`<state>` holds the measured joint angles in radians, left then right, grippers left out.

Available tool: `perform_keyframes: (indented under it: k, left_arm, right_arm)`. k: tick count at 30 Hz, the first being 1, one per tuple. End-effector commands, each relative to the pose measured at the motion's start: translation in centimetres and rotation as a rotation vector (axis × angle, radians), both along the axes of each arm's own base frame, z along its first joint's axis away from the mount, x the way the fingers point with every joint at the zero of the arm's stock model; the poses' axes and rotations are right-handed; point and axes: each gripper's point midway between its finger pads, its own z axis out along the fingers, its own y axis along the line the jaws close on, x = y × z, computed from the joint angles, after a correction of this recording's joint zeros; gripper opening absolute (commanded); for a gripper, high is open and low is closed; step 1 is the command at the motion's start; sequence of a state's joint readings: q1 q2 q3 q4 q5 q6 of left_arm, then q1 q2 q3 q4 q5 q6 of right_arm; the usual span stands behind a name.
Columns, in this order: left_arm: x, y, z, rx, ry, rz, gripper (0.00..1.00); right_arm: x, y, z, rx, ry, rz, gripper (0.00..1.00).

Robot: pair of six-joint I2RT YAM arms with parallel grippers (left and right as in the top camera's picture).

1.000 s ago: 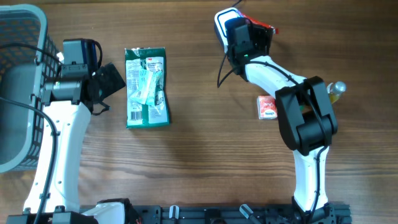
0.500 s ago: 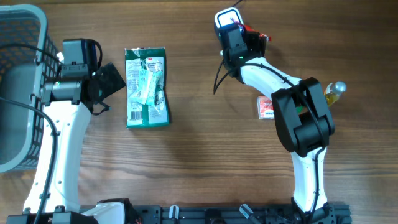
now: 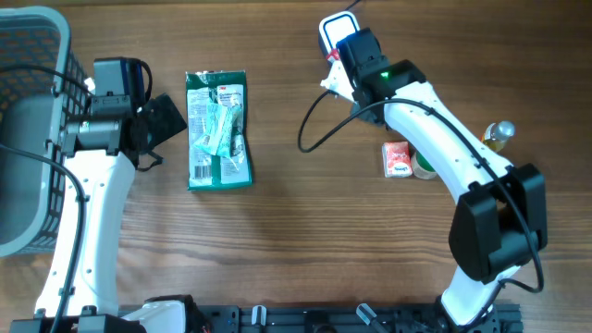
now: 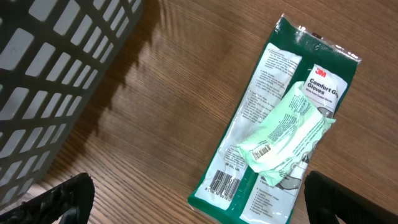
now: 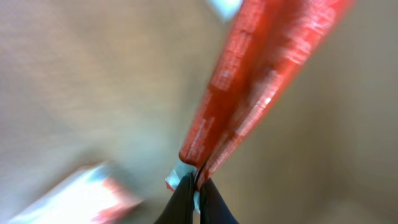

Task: Scan the item barcode
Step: 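Lower the red tubes toward the table right of center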

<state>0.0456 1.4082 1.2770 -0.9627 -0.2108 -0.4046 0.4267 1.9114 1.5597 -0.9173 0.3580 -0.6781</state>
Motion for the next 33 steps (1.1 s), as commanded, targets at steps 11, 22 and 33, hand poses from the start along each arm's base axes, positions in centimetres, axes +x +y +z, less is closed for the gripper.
perform_keyframes:
  k: [11,22,33]
  left_arm:
    - [0.1,-0.2,0.0,0.002,0.002,-0.012,1.00]
    - [0.1,-0.2,0.0,0.002,0.002,-0.013,1.00]
    - [0.1,-0.2,0.0,0.002,0.002,-0.012,1.00]
  right_arm:
    - [-10.8,1.7,-6.5,0.331,0.352,-0.767,0.04]
    - [-12.5,0.9,-8.0,0.294,0.384,-0.825,0.50]
    - [-6.4,3.7,-8.0,0.492,0.199,-0.755,0.27]
